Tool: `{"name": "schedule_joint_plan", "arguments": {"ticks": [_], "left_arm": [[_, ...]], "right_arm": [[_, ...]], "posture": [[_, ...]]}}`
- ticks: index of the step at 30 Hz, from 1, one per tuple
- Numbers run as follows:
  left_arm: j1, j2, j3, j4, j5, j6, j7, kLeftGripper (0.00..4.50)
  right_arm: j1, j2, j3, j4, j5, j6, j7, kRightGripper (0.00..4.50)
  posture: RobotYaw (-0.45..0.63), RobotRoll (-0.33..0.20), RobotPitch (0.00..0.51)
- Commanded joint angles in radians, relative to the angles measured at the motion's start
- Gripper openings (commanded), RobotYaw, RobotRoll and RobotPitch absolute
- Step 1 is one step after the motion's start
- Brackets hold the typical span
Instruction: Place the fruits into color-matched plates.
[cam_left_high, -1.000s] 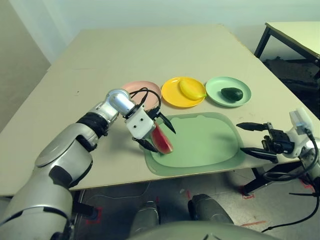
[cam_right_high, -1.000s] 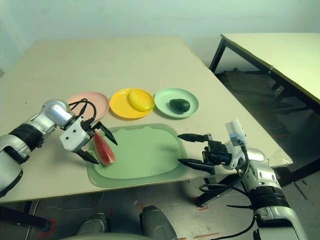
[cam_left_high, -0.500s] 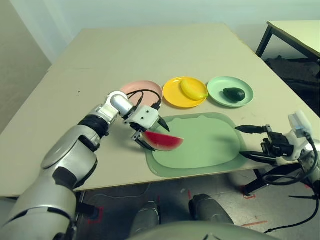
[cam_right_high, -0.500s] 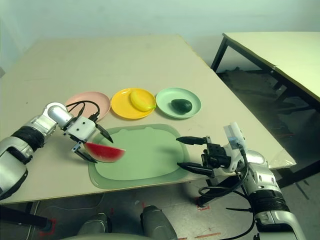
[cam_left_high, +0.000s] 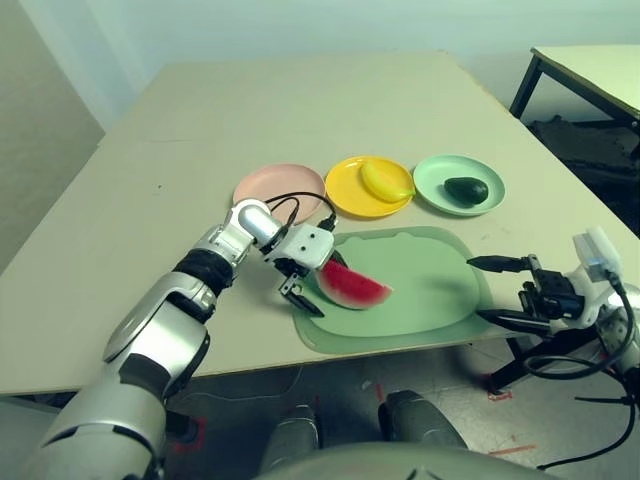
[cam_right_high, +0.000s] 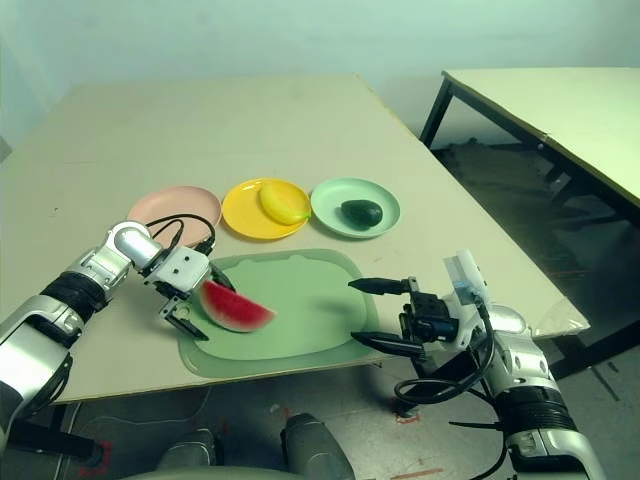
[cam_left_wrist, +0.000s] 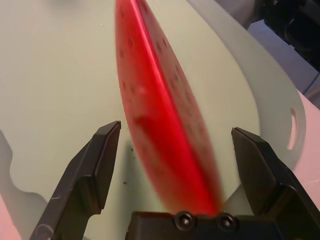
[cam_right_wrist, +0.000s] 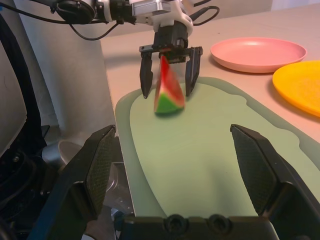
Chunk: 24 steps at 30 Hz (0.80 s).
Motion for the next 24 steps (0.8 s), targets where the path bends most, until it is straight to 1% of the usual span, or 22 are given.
{"name": "schedule_joint_plan", "arguments": {"ticks": [1,13,24], "left_arm": [[0.005,-0.014,0.034,-0.010,0.018,0.013,-0.007,4.50],[-0.017,-0.062,0.086,-0.002,0.044,0.053,-0.010,4.50],[-0.017,-0.063,0.081,-0.003,0.062,0.051,-0.010,4.50]], "right_arm": [[0.009,-0.005,0.020,-0.017,-0.019,-0.012,0.002,4.49],[0.018,-0.013,0.043,-0.018,-0.021,-0.032,0.002,4.49],[0.001,-0.028,0.052,-0.007,-0.016,-0.039,0.002,4.49]], "posture": [[-0.25,0.000,0.000],[-0.25,0.000,0.000],[-0.25,0.000,0.000]]}}
